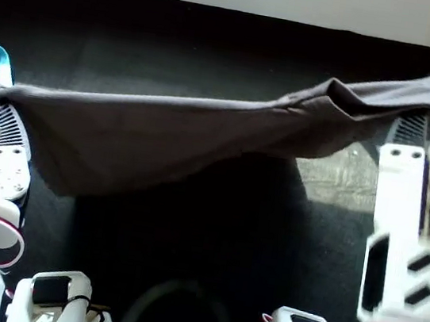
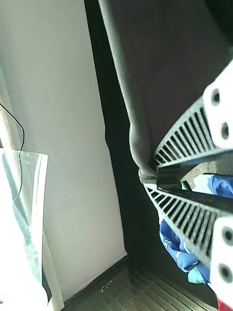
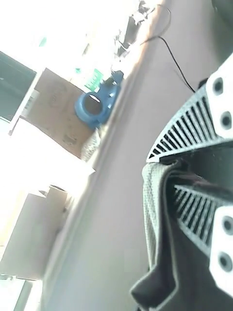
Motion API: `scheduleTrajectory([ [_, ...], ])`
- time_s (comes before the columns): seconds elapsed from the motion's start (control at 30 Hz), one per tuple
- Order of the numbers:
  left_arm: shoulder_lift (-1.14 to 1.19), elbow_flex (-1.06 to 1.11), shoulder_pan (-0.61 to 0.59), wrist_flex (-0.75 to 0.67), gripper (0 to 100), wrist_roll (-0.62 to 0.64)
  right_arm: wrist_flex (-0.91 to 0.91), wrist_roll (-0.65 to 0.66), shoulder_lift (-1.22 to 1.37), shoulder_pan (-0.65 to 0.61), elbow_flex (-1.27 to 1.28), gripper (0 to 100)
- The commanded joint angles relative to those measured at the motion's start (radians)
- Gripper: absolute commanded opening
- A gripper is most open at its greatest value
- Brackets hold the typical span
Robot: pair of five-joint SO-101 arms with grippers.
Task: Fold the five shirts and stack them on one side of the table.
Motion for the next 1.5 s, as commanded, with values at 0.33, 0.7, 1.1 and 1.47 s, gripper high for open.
scheduleTrajectory([
  [0.33,0.002,-0.059,-0.016,-0.002,1,0.098,-0.039,-0.009,-0.073,0.091,-0.087,0.5],
  [0.7,-0.005,-0.059,-0.016,-0.038,1,0.098,-0.028,-0.012,-0.133,0.108,-0.088,0.5],
  [1.1,-0.016,0.093,-0.016,-0.031,1,0.097,-0.093,-0.008,-0.134,0.111,-0.093,0.5],
  [1.47,-0.179,-0.061,-0.018,-0.025,1,0.092,-0.148,-0.006,-0.219,0.176,-0.085,0.5],
])
